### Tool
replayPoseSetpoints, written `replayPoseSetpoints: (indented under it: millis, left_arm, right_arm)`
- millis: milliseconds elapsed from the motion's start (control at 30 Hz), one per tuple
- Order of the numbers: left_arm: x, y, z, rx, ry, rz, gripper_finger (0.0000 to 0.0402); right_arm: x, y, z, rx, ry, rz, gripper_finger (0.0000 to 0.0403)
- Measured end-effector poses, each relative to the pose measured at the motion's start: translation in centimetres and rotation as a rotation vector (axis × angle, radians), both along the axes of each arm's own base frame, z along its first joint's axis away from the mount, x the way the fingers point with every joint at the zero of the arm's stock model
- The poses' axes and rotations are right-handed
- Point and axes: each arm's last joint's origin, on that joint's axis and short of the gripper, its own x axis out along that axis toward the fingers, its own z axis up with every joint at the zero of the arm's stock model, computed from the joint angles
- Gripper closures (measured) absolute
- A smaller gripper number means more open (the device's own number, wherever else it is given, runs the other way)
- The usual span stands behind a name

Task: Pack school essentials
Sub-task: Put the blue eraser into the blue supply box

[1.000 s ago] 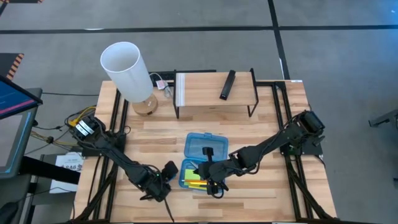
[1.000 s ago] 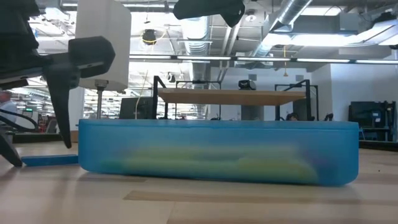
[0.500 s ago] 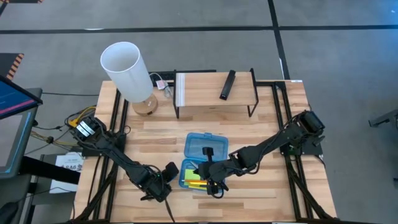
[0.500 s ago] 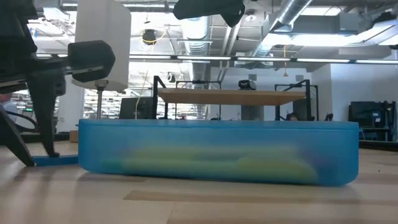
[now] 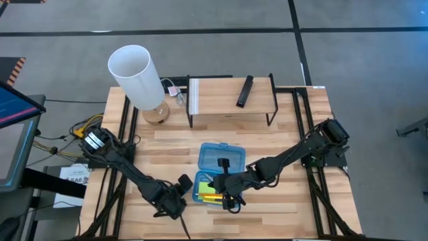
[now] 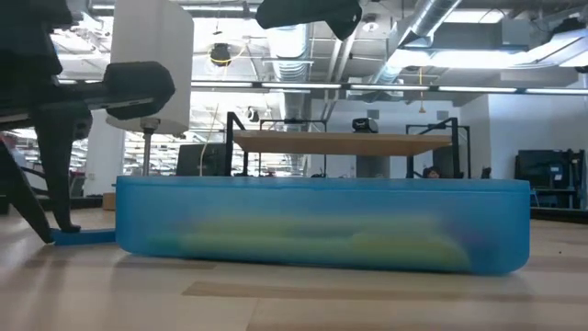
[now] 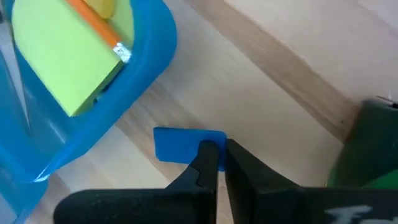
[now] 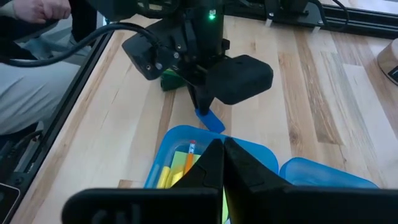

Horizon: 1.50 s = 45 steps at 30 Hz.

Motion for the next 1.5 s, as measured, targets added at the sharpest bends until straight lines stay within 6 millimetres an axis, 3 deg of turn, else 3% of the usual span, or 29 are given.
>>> replayPoseSetpoints:
  millis: [667, 1033, 1167, 1300, 1500]
  left_arm:
    - [-0.2, -1.3, 3.1, 0.099, -0.005, 0.047, 0.0401]
    - [0.4, -2.3, 6.3, 0.168, -0.071, 0.042, 0.0401]
    - [1.0, -2.7, 6.9, 0.162, -0.133, 0.009, 0.0401]
    - [2.8, -3.1, 6.8, 0.041, -0.215, -0.067, 0.0402]
    - [4.6, -1.5, 5.5, -0.017, -0.254, -0.092, 0.0401]
  right_arm:
    - [0.0, 0.0, 0.0, -0.001, 0.0, 0.0, 0.0385]
    - [-0.1, 0.0, -0.1, -0.007, 0.009, 0.002, 0.0386]
    - [-0.1, 0.0, -0.2, -0.012, 0.019, 0.002, 0.0385]
    - [-0.2, 0.0, 0.0, -0.013, 0.022, 0.004, 0.0382]
    - [-1.0, 0.6, 0.8, -0.004, 0.012, 0.026, 0.0385]
